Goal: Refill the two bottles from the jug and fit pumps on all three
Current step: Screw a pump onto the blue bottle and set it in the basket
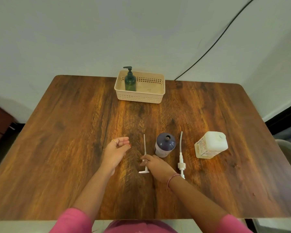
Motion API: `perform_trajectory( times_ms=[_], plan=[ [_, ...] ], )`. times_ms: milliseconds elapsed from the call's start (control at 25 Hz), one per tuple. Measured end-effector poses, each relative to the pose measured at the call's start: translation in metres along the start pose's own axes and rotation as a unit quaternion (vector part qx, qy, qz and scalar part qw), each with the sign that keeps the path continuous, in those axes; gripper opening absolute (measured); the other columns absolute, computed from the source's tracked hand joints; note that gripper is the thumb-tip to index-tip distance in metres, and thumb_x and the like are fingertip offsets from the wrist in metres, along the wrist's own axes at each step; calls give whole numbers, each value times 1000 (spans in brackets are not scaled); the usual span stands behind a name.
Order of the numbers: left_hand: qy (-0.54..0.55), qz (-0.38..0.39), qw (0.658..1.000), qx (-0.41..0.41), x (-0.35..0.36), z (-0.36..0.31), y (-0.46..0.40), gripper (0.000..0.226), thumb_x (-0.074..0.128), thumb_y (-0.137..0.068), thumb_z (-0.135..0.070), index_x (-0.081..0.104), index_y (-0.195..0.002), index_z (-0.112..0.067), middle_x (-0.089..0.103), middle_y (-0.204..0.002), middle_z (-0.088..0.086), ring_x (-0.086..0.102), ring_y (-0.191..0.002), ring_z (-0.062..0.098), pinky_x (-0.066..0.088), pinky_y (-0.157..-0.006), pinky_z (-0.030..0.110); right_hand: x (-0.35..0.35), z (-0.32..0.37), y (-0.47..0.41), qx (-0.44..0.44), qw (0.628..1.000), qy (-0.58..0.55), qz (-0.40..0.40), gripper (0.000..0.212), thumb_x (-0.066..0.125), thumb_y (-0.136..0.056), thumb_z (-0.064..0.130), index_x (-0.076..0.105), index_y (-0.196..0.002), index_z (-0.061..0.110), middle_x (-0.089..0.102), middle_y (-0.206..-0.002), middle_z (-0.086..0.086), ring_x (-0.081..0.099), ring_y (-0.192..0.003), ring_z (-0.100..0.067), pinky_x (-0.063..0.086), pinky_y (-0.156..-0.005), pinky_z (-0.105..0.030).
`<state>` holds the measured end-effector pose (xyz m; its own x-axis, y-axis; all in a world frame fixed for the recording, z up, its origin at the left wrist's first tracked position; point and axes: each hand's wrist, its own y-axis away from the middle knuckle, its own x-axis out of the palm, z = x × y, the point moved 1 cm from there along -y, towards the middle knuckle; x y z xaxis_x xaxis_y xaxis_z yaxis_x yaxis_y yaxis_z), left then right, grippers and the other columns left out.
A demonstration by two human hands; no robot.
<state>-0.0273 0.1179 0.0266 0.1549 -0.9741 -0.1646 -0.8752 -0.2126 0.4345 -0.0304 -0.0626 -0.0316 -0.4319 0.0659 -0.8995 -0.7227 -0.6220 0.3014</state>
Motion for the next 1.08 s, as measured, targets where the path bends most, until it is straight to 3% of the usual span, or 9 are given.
perform_trajectory(
  times_ms=[120,240,440,640,720,840,960,1080],
  plan=[
    [4,-8,1000,0,3,1,0,26,61,-88,-10,63,-112,-19,66,-106,-4,62,-99,11,48,-77,23,-24,1,4,-22,988,-119,-97,34,52,-87,-7,62,-116,6,52,-132,-8,53,-115,-21,41,-95,-21],
    [6,-26,1000,2,9,3,-1,26,59,-88,-7,62,-112,-16,66,-108,1,61,-100,16,47,-76,25,-66,8,20,-30,936,-279,-214,28,54,-84,-7,66,-101,11,60,-118,-4,54,-108,-6,37,-94,-9],
    [-46,1,999,-16,38,3,-1,44,67,-82,-4,56,-123,-11,61,-113,3,59,-103,18,50,-88,32,-122,1,39,-16,842,-438,-314,31,65,-86,10,57,-112,23,67,-103,3,66,-95,-11,54,-83,-27],
    [-173,103,978,53,95,-2,-1,94,84,-68,-21,31,-144,-12,41,-145,2,42,-131,18,37,-102,27,-162,-25,46,36,798,-449,-401,35,63,-89,18,52,-122,15,68,-108,-4,66,-97,-20,56,-84,-36],
    [-182,118,974,67,113,-3,0,106,85,-65,-24,21,-148,-10,35,-149,2,36,-136,20,33,-103,24,-173,-33,50,47,776,-468,-421,31,63,-89,18,55,-119,17,70,-102,-5,68,-91,-23,57,-83,-42],
    [-180,105,973,95,129,3,-3,105,86,-62,-20,24,-145,-11,45,-140,3,44,-131,21,36,-99,22,-184,-41,58,35,747,-501,-436,24,62,-90,15,58,-113,19,71,-96,2,68,-86,-17,57,-83,-39],
    [-151,73,981,100,132,9,-7,91,88,-60,-16,38,-136,-15,54,-123,-2,53,-118,18,43,-91,20,-192,-45,65,29,742,-499,-447,28,60,-91,14,57,-119,11,71,-97,7,69,-85,-12,56,-78,-26],
    [-130,60,984,108,129,8,-7,82,89,-58,-16,45,-127,-16,55,-111,-9,56,-105,10,40,-73,5,-201,-49,70,28,730,-510,-454,25,60,-91,13,56,-116,15,70,-99,5,68,-83,-10,55,-76,-23]
  ],
)
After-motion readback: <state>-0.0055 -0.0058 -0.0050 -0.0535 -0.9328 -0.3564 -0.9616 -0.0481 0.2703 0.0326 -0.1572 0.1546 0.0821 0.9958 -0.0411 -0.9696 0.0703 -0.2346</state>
